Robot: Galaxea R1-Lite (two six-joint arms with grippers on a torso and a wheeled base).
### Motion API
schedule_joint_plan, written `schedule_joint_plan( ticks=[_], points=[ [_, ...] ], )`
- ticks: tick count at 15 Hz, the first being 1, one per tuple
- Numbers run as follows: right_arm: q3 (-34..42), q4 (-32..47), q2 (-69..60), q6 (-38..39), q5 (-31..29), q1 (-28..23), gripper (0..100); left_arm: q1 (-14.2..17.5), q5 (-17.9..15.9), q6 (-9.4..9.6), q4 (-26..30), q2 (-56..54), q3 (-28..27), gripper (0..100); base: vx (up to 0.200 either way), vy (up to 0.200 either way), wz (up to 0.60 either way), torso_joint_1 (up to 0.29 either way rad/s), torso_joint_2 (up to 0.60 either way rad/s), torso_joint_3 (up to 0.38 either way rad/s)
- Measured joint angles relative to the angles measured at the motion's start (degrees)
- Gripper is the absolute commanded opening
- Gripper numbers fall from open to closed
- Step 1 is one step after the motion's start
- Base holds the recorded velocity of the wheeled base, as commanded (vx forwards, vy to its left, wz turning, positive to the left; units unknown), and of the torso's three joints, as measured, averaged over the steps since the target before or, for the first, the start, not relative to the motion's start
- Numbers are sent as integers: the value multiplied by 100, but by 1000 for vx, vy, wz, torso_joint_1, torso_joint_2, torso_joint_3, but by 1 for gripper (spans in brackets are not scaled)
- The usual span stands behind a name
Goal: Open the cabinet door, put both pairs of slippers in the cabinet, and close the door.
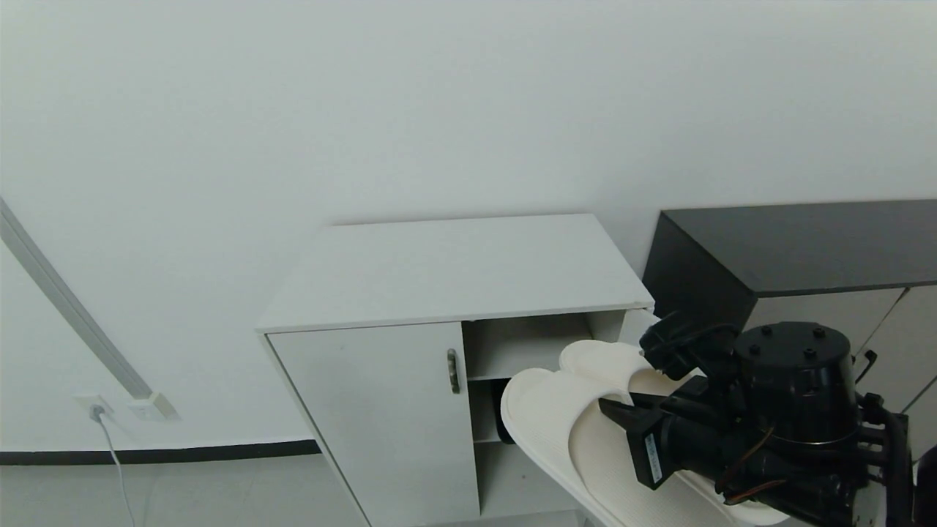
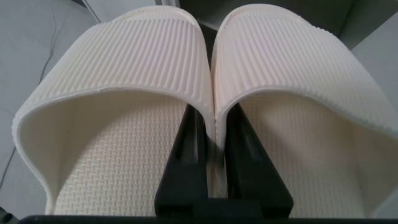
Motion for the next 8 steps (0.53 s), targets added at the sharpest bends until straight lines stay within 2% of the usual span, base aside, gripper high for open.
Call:
schedule_joint_plan(
  ticks=[8],
  points=[
    [-6,-7,22,-2,6,2,0,0,-2,-2,0,0,0,0,0,0,0,-223,544,322]
  ],
)
